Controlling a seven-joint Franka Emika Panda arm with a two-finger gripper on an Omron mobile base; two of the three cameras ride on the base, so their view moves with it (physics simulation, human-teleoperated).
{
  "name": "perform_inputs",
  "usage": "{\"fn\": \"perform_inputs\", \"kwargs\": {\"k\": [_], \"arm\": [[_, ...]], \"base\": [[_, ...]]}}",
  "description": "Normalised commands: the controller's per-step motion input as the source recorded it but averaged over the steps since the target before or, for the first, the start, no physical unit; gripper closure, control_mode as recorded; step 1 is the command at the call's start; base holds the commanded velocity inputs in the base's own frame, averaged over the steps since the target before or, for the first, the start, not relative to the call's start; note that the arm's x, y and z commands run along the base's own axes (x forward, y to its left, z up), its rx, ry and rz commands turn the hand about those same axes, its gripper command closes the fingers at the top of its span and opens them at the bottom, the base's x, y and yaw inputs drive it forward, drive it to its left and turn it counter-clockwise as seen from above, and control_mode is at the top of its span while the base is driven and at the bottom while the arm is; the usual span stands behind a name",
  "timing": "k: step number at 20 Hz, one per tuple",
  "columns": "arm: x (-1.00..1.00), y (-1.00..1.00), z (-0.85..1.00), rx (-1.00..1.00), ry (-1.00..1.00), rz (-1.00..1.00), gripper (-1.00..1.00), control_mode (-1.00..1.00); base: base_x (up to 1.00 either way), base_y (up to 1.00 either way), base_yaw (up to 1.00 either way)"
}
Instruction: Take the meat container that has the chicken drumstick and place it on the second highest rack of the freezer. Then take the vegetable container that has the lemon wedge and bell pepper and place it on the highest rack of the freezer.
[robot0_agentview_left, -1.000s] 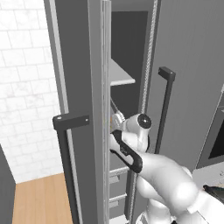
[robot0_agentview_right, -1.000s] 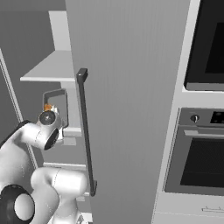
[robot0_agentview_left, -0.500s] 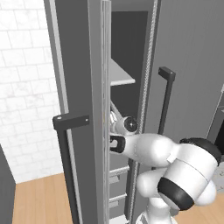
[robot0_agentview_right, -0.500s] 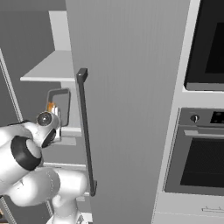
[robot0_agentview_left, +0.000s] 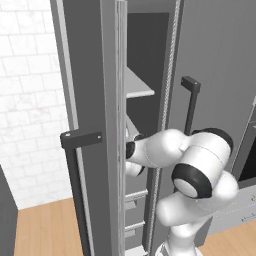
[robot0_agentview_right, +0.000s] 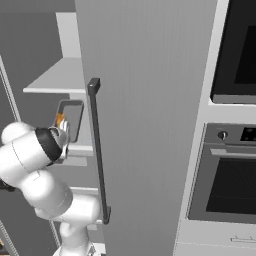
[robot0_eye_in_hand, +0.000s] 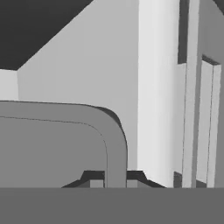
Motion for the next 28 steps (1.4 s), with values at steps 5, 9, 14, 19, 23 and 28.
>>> {"fn": "perform_inputs", "kwargs": {"k": [5,9,14,19,23,28], "arm": [[0.37,0.00,-0.05,0.06,0.00,0.00,1.00,-1.00],[0.39,0.00,-0.08,0.04,0.00,0.00,1.00,-1.00],[0.39,0.03,-0.17,0.00,0.00,-0.01,1.00,-1.00],[0.54,0.03,-0.19,-0.02,0.02,-0.04,-1.00,-1.00],[0.72,0.00,-0.17,-0.04,0.01,-0.07,-1.00,-1.00],[0.75,0.00,-0.12,-0.10,0.00,-0.07,-1.00,-1.00]], "base": [[0.00,0.00,0.00],[0.00,0.00,0.00],[0.00,0.00,0.00],[0.00,0.00,0.00],[0.00,0.00,0.00],[0.00,0.00,0.00]]}}
